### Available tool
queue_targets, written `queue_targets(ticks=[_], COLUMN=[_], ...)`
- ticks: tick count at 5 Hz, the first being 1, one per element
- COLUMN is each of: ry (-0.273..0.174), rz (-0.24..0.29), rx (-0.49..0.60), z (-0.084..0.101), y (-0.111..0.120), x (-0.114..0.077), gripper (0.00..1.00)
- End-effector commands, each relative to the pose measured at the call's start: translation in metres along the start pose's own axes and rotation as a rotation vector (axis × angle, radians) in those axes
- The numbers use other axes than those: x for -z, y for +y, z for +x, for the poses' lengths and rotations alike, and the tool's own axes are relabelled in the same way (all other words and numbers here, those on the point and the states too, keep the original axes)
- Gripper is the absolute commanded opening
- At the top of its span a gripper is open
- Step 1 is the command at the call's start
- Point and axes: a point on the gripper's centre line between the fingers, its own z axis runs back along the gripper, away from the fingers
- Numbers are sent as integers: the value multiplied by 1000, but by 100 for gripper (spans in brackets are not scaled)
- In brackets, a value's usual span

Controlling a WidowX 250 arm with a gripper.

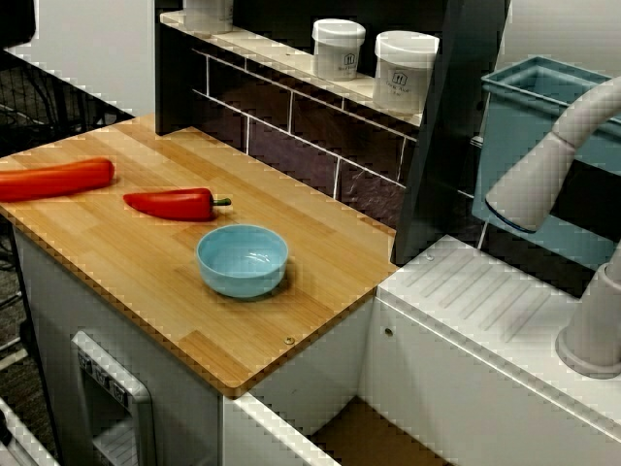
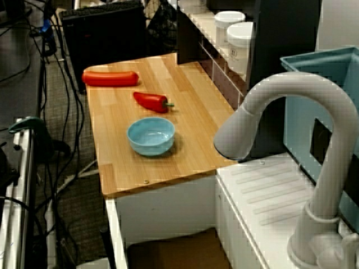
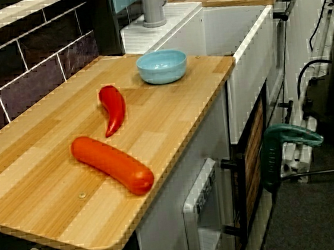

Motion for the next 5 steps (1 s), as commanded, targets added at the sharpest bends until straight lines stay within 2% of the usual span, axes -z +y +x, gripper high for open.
queue_targets(ticks=[1,2,3,4,5], ry=[0,-10,-91,-167,-130], rz=[0,9,25,59,95], rx=[0,10,65,221,471], z=[0,11,24,40,75], y=[0,39,55,80,86], x=[0,39,49,58,82], gripper=[100,100,100,100,100])
